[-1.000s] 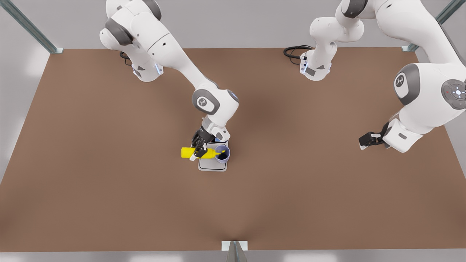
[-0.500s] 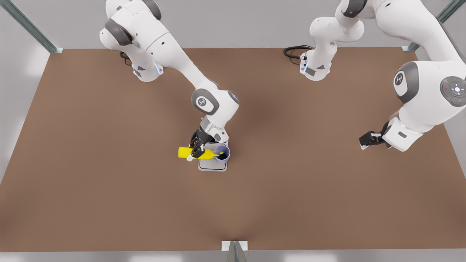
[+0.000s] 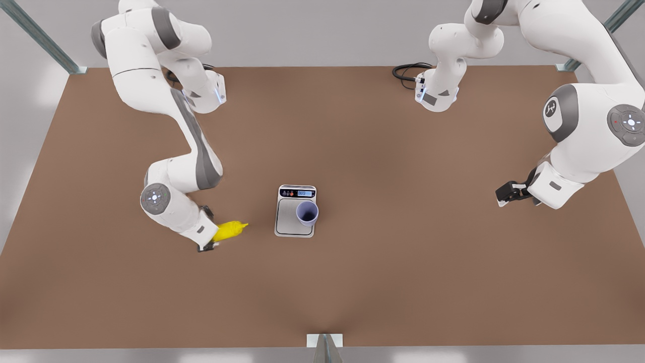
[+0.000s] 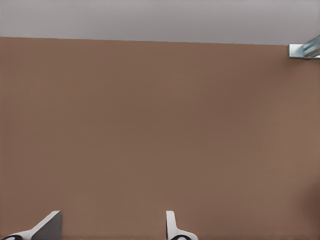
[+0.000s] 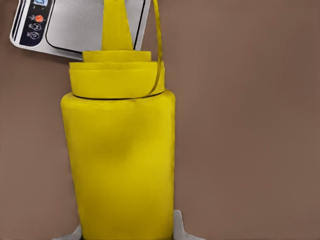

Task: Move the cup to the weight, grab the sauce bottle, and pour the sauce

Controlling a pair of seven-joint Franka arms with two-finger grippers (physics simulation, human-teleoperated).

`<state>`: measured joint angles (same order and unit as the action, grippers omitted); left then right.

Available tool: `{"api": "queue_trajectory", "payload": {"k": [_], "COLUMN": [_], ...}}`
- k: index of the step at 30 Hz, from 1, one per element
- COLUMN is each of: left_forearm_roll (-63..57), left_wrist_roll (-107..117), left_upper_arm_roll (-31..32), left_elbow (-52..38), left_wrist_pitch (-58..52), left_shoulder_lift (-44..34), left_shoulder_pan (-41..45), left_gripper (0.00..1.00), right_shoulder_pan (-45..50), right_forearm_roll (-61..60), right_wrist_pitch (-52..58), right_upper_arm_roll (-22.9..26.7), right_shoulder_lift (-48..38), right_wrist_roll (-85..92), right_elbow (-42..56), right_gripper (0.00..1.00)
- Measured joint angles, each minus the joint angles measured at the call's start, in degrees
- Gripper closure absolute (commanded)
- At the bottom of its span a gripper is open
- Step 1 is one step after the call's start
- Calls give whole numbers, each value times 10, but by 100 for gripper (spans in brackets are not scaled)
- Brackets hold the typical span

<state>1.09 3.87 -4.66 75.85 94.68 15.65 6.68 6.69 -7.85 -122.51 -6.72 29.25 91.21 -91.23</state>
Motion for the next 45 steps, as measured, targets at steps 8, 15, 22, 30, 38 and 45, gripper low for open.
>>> {"api": "queue_trajectory", "payload": {"k": [8,15,22,30,38,45], "left_forearm_roll": [0,0,0,0,0,0], "left_wrist_roll": [0,0,0,0,0,0], "left_upper_arm_roll": [0,0,0,0,1,1], "left_elbow": [0,-4,-4,-9,-13,-13], "left_wrist_pitch": [0,0,0,0,0,0], "left_shoulder_lift": [-3,-2,-3,-1,0,2], "left_shoulder_pan": [1,1,1,1,5,7], "left_gripper": [0,0,0,0,0,0], "right_shoulder_pan": [-105,-174,-201,-201,-200,-200], "right_forearm_roll": [-310,-431,-550,-567,-568,-568], "right_wrist_pitch": [45,174,223,228,225,226], "right_upper_arm_roll": [10,8,8,9,9,9], "right_shoulder_lift": [22,89,149,172,196,197], "right_wrist_roll": [217,322,483,480,481,479], "right_elbow": [-64,-57,-53,-56,-46,-46], "right_gripper": [41,41,41,41,40,27]}}
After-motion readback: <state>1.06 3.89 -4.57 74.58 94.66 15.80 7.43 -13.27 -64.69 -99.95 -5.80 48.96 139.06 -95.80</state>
